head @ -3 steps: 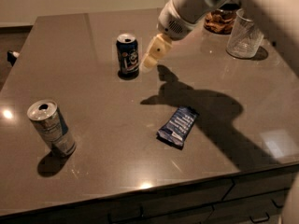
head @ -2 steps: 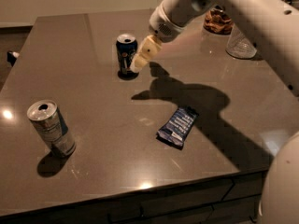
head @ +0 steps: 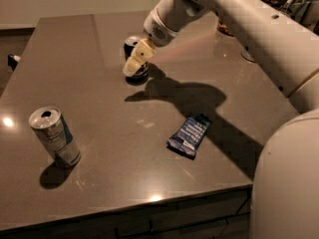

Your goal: Move pepsi can near rxbar blueberry

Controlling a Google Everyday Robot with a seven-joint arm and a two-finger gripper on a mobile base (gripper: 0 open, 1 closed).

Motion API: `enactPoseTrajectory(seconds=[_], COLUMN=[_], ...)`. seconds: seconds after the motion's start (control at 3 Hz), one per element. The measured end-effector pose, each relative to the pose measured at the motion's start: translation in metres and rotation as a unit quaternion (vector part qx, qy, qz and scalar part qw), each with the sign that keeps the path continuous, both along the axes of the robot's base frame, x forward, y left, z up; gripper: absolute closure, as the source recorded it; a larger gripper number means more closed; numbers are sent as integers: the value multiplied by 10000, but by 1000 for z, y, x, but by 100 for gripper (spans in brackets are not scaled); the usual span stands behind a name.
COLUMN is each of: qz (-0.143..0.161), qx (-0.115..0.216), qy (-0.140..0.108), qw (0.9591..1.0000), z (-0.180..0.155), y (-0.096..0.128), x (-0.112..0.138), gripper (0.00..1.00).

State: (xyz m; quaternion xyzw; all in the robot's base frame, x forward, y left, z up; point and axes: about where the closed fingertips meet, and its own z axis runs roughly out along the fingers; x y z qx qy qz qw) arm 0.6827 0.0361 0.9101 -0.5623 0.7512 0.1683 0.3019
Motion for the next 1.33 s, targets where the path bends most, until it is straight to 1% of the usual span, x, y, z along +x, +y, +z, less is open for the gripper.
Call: enactPoseTrajectory(seconds=[0.33, 0.67, 1.0, 1.33], qz=[10, 71, 93, 63], qx=[69, 212, 325, 386], qy=[73, 108, 99, 28], qw=[9999, 9997, 9994, 9992], z=[1, 8, 19, 35], y=[5, 8, 3, -12], x=[3, 0, -6, -18], gripper=[18, 41, 64, 87])
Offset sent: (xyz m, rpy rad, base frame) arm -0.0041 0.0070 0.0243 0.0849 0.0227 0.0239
